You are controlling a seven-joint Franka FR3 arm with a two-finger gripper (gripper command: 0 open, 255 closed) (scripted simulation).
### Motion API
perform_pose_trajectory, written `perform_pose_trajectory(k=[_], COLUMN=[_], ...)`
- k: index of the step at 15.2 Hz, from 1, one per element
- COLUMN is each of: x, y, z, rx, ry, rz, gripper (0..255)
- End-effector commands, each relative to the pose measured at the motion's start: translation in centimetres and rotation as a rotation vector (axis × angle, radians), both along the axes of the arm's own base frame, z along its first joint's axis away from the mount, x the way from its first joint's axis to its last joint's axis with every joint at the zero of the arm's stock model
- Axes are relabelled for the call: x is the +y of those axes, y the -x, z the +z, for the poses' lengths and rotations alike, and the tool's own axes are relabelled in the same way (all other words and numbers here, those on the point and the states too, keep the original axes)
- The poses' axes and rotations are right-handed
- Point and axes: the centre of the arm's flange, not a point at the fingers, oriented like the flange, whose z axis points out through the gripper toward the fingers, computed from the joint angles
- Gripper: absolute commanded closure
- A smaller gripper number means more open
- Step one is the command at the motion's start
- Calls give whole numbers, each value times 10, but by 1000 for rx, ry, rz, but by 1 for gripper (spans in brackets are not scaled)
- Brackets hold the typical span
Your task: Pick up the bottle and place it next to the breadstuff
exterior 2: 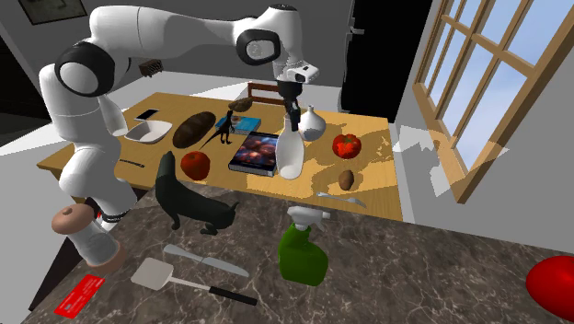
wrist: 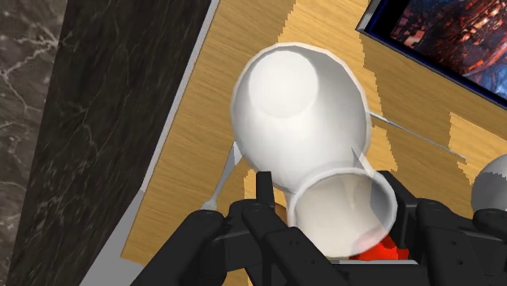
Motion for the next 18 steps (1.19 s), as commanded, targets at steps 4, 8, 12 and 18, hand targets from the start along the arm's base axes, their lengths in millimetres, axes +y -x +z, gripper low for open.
perform_pose_trajectory(k=[4, 8, 12, 18], x=[1, 9, 39, 84], y=[-1, 9, 49, 110], z=[26, 41, 58, 83], rx=[0, 0, 0, 0], ry=[0, 0, 0, 0], rz=[0, 0, 0, 0], gripper=[255, 255, 255, 255])
